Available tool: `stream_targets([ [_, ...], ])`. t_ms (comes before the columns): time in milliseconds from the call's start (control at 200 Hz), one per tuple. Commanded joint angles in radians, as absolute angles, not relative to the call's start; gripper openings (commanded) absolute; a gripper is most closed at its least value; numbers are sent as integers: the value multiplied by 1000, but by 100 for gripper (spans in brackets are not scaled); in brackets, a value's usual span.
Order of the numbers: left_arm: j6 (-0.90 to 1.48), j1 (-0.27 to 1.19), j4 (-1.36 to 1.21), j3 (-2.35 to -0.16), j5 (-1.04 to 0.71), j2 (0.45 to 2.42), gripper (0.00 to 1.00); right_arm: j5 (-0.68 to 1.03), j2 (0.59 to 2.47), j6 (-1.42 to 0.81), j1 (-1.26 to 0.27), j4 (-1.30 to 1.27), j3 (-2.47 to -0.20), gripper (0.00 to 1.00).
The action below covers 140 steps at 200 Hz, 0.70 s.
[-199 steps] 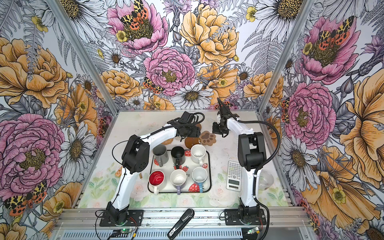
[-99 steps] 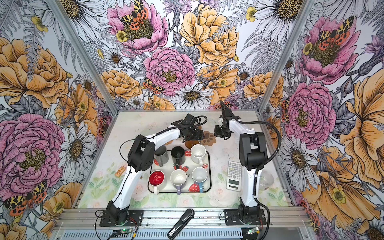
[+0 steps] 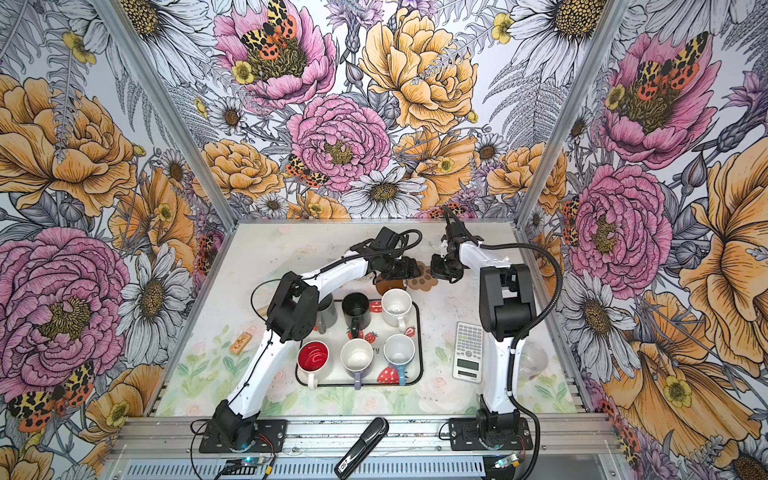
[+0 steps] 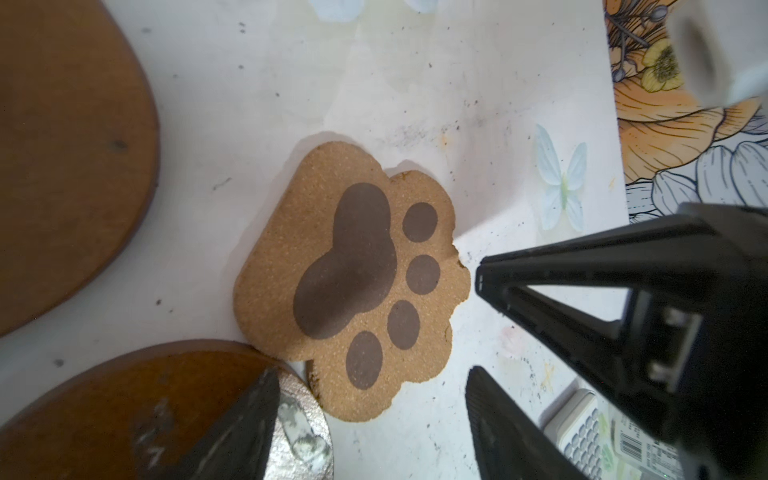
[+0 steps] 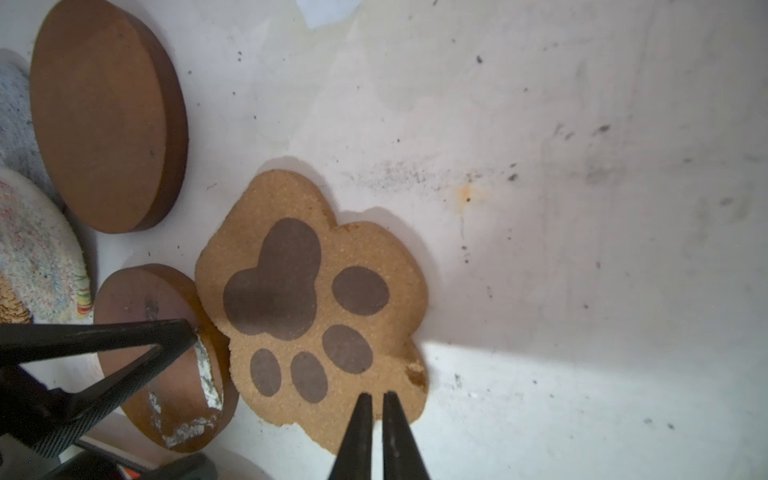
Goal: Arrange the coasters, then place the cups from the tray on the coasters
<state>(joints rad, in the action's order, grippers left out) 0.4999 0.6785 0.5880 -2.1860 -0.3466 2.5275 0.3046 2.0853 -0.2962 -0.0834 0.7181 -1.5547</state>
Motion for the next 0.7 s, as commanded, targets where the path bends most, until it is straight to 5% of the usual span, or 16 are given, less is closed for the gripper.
stream_targets([
  [0,541,697,612,-2225,-404,2607,72,319,2078,-305,-73,696,-1545,11],
  [440,614,708,611,-2489,-428,2772,72,324,2080,-311,-55,691,-1540,12],
  [696,572,691,611,-2460,-388,2690,72,336,2093,-322,-49,690,-1582,12],
])
